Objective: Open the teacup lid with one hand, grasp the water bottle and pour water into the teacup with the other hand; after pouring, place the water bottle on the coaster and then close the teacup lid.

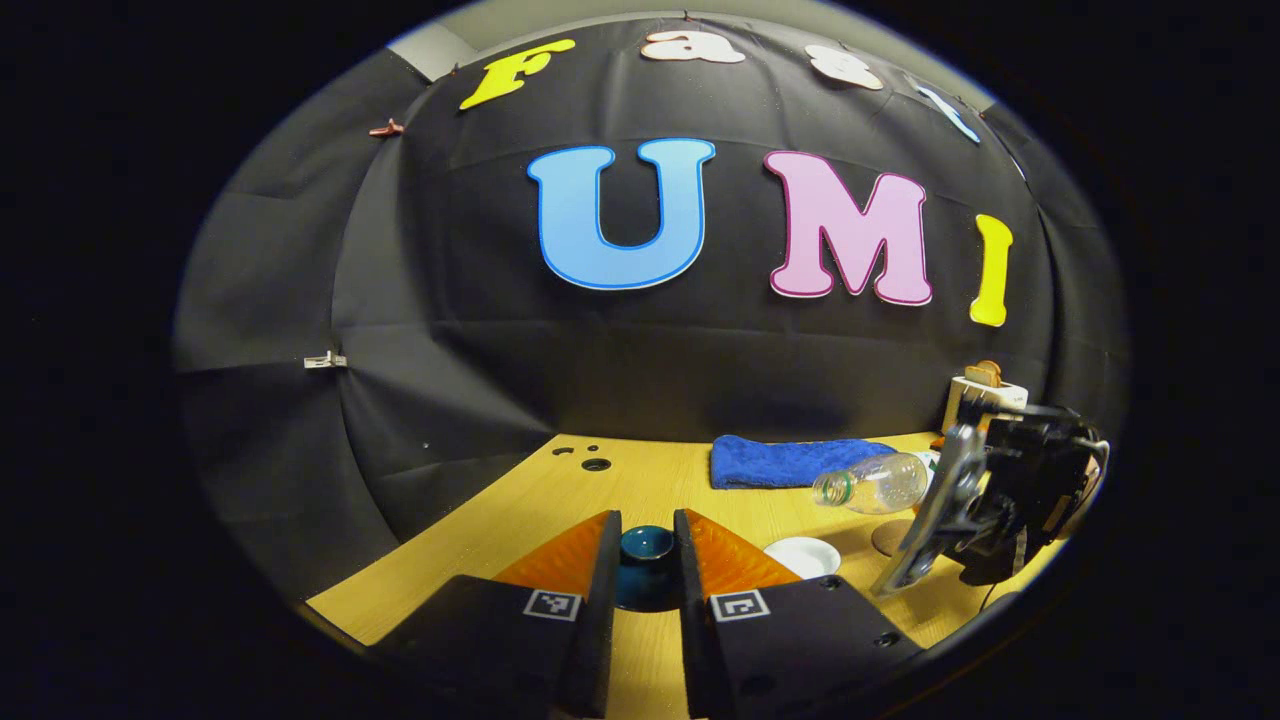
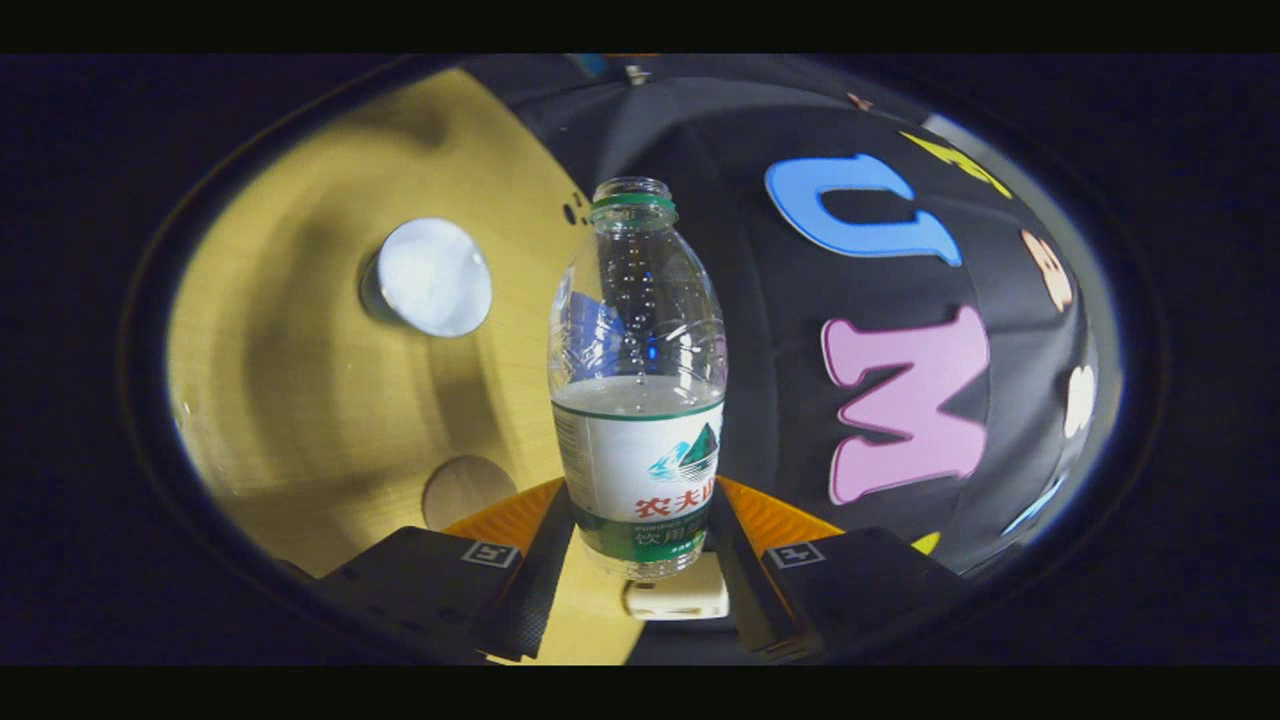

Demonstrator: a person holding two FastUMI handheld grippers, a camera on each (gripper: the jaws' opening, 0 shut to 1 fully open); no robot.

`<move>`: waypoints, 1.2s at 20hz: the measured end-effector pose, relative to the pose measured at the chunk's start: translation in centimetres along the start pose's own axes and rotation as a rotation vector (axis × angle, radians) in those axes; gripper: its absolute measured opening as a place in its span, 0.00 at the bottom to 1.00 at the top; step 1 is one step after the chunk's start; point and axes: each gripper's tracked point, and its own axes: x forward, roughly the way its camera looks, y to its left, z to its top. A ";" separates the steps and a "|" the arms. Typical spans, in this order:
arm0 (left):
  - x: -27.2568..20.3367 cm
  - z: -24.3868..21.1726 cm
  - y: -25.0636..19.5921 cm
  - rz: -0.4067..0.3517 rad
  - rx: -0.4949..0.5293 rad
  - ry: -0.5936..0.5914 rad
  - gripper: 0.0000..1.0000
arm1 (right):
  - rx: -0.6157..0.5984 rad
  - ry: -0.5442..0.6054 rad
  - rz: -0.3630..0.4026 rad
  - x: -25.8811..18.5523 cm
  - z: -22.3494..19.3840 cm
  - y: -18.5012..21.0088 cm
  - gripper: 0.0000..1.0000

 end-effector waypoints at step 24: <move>3.6 -0.9 -8.0 -0.139 0.013 -0.004 0.33 | 1.122 -0.091 0.234 1.1 2.8 4.4 0.75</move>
